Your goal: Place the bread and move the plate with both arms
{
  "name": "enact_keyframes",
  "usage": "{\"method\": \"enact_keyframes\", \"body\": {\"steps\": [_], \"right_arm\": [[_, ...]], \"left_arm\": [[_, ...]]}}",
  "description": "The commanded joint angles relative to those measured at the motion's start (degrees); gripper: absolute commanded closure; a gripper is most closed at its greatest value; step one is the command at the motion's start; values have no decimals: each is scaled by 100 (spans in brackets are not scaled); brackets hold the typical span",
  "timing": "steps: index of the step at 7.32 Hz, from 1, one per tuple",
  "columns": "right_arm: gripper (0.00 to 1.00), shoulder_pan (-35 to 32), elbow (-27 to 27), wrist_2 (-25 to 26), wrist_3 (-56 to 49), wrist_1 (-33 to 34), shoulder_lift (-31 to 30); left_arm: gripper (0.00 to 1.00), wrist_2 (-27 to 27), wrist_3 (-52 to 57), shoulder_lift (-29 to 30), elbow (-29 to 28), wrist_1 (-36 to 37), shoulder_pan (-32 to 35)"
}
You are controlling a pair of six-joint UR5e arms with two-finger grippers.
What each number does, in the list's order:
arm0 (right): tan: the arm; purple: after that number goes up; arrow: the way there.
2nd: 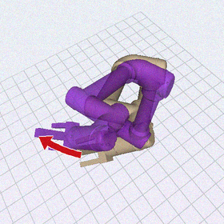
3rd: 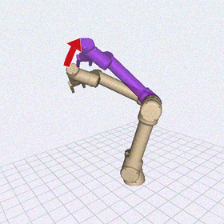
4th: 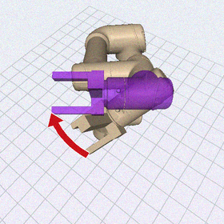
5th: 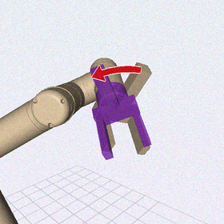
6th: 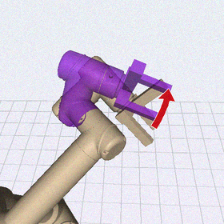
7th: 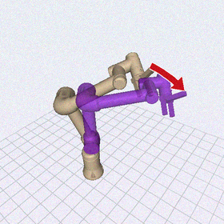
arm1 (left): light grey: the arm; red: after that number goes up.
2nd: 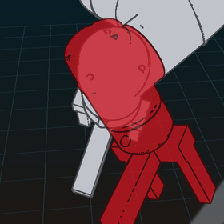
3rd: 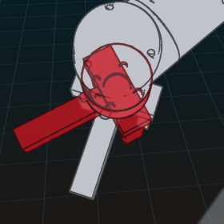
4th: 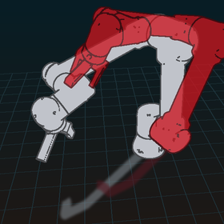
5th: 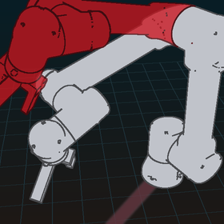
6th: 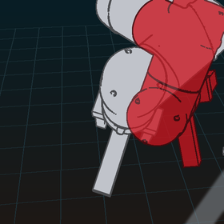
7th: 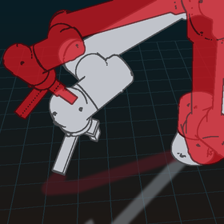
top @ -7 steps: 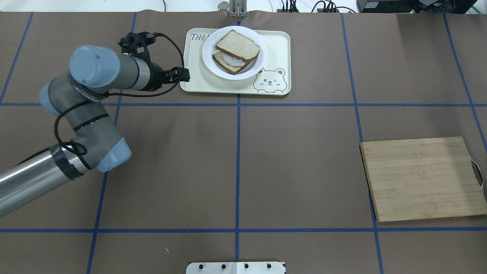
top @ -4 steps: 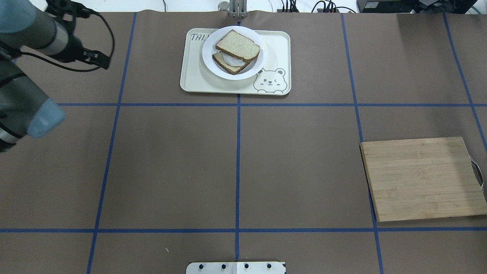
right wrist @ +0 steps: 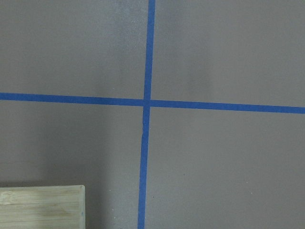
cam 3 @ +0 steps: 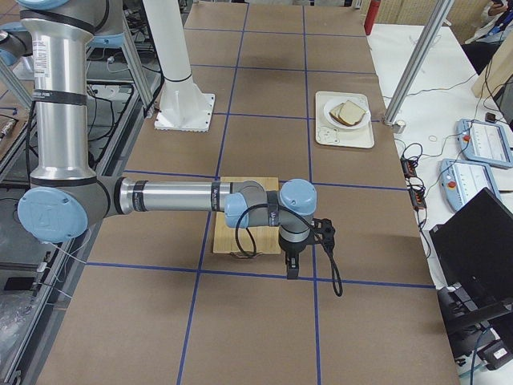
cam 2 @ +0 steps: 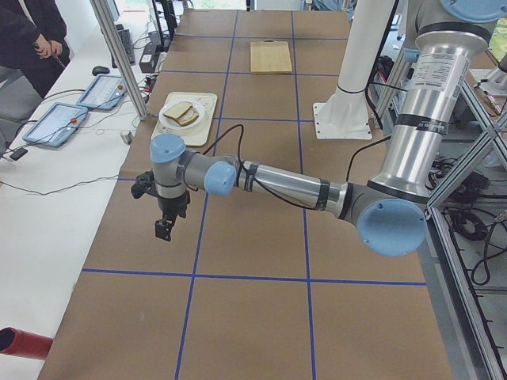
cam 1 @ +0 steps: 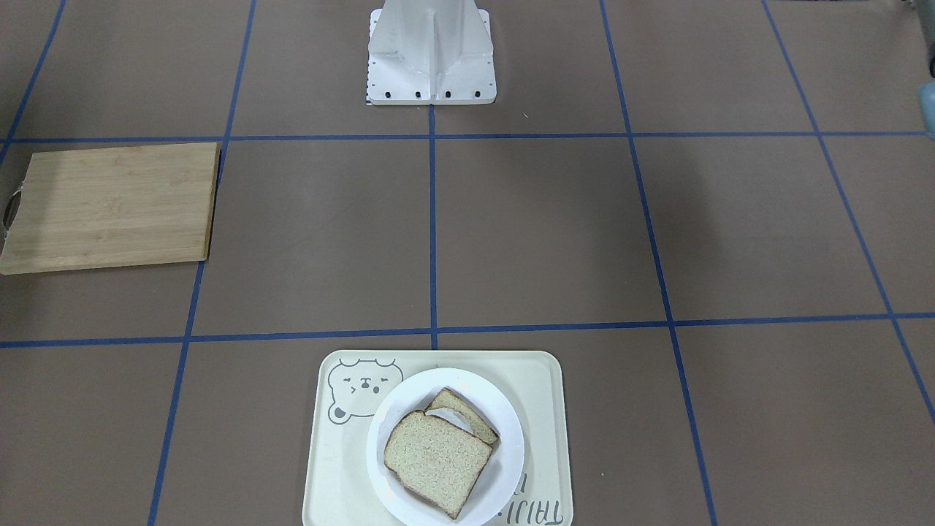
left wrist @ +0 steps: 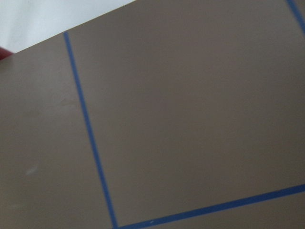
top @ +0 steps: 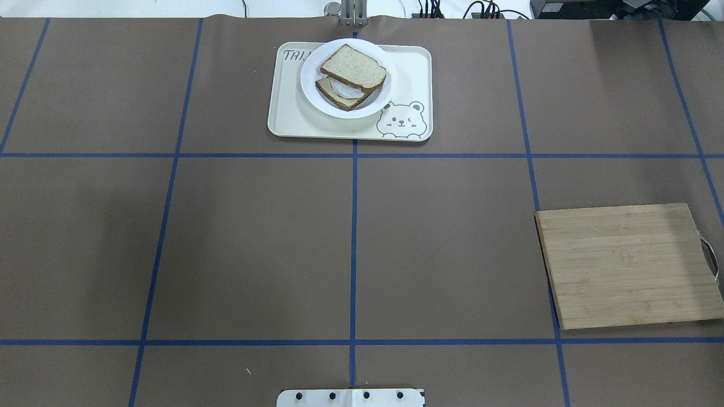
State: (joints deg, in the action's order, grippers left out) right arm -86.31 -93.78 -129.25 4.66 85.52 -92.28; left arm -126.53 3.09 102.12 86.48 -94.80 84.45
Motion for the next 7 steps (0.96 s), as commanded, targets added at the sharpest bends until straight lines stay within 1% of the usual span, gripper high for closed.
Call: {"method": "enact_keyframes", "body": {"steps": [1, 2, 3, 5, 7], "right_arm": [[0, 0, -9, -3, 0, 0, -1], [0, 0, 0, 5, 0, 0, -1], [0, 0, -18, -3, 0, -9, -1], [0, 0, -18, -3, 0, 0, -1], [0, 0, -18, -3, 9, -9, -1]], "left_arm": [[2, -328, 605, -656, -342, -56, 467], [2, -363, 570, -937, -237, -257, 615], [2, -372, 570, -1088, -202, -276, 616], [2, -407, 570, -1229, -192, -320, 617], [2, -390, 623, -1230, -105, -469, 608]]}}
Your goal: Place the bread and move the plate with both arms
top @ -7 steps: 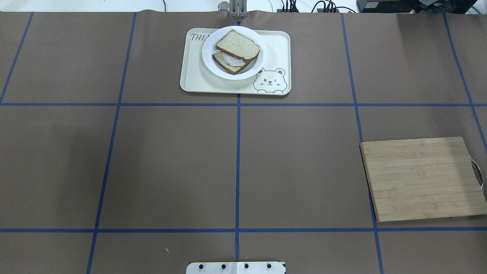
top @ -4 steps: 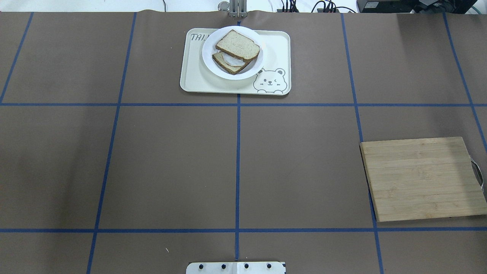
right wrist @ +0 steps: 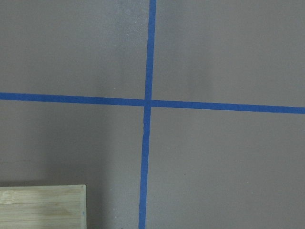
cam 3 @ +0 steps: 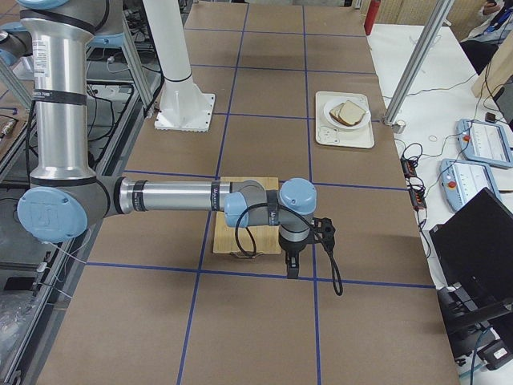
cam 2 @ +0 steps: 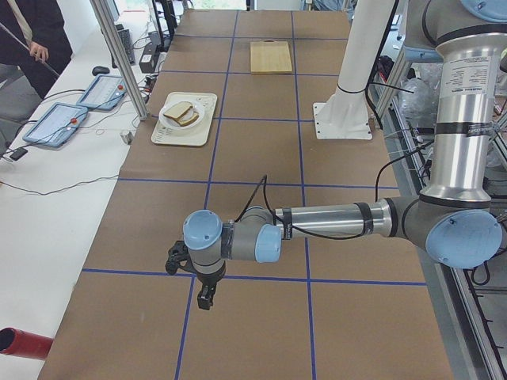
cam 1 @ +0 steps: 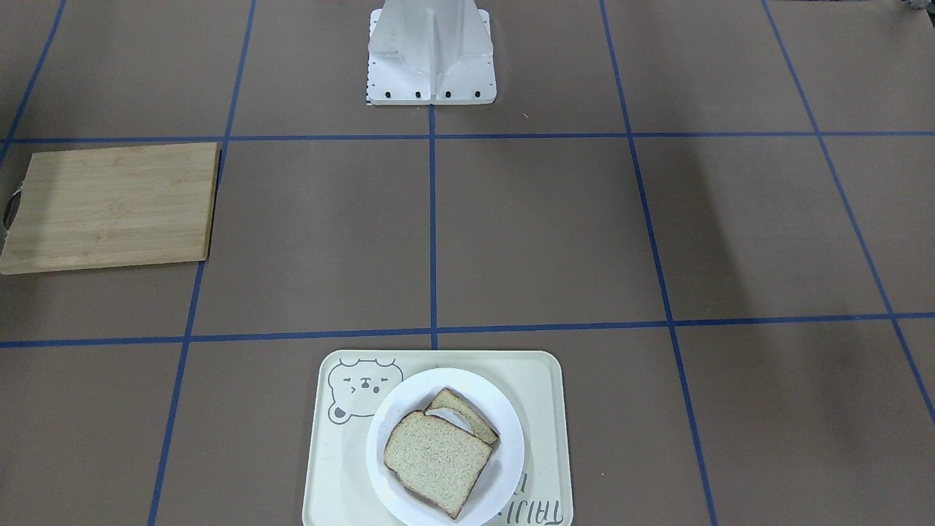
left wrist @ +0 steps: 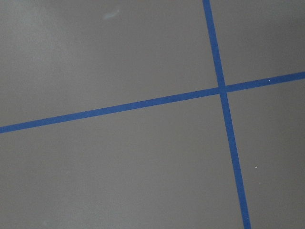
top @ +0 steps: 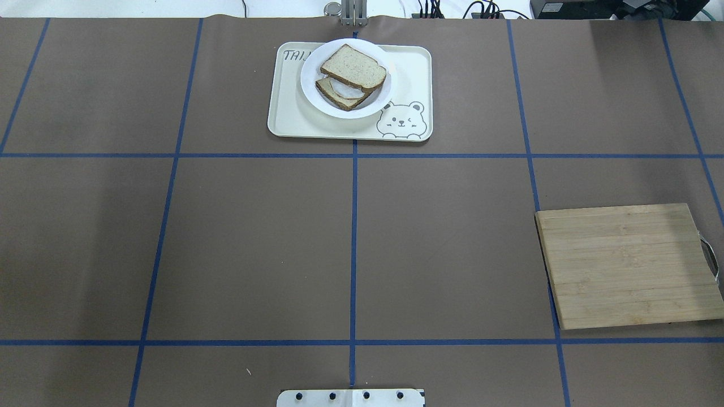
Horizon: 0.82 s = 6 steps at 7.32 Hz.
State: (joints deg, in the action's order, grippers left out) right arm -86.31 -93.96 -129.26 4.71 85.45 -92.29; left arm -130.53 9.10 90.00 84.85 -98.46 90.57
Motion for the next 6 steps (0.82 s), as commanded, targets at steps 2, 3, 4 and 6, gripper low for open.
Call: {"method": "enact_keyframes", "body": {"steps": [2, 3, 4, 6], "right_arm": [[0, 0, 1, -3, 3, -2, -17], [0, 0, -8, -12, 3, -2, -17], [0, 9, -8, -12, 3, -2, -9], [0, 9, -8, -21, 12, -2, 0]], "left_arm": [[2, 18, 13, -17, 58, -183, -4], [2, 27, 13, -17, 58, -183, -4], [2, 27, 13, -26, 49, -174, -4], [2, 27, 13, -96, 57, -183, -4]]}}
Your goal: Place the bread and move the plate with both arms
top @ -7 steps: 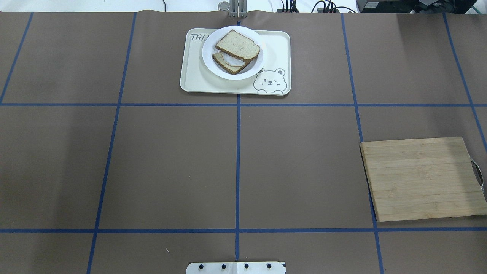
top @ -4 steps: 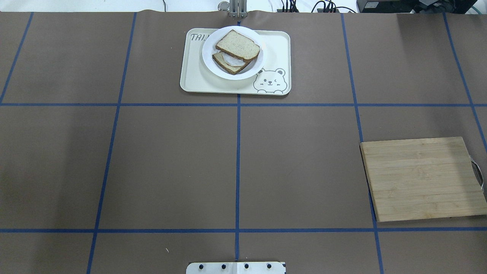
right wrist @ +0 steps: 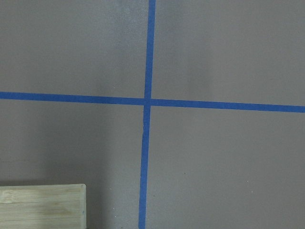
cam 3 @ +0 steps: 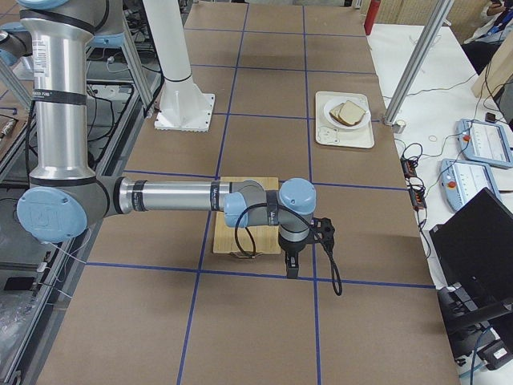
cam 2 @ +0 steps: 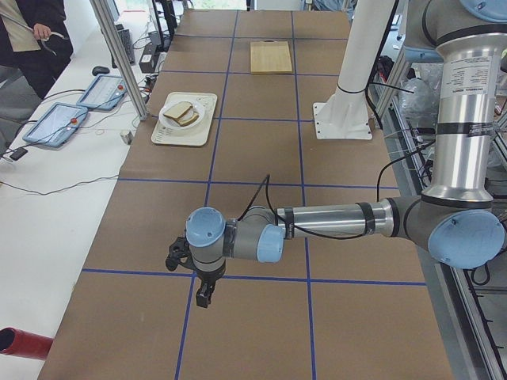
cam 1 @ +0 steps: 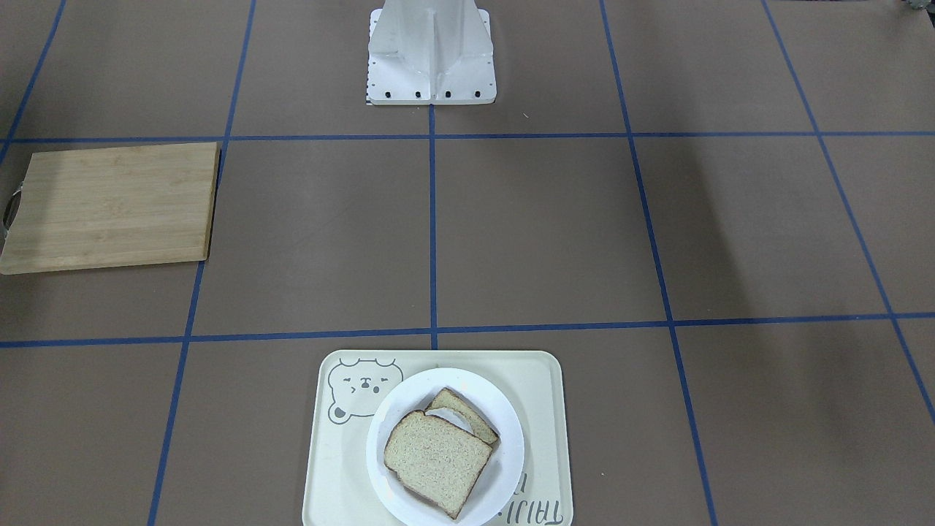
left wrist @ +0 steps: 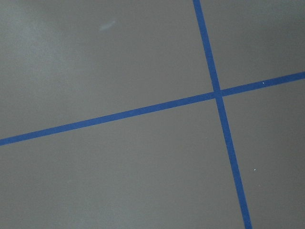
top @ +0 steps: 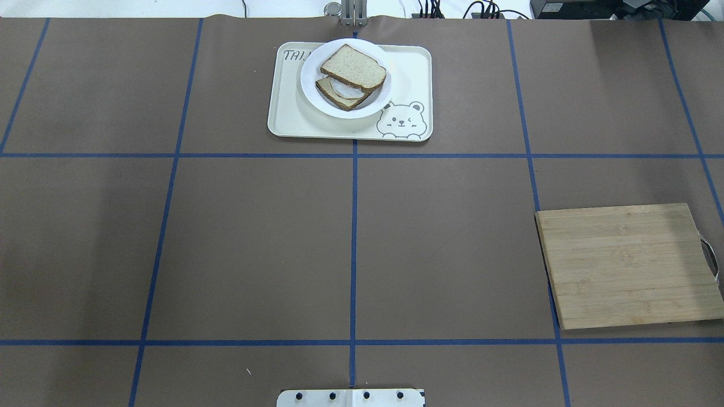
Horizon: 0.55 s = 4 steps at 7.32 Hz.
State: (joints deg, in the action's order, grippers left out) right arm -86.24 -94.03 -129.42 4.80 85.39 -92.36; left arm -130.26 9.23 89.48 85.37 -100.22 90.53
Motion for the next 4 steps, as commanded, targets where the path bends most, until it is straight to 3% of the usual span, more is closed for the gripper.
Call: {"method": "enact_keyframes", "body": {"steps": [1, 4], "right_arm": [[0, 2, -1, -4, 3, 4, 8], [0, 2, 34, -13, 3, 4, 8]], "left_arm": [[2, 1, -9, -54, -3, -6, 0], [2, 1, -35, -54, -3, 11, 0]]}}
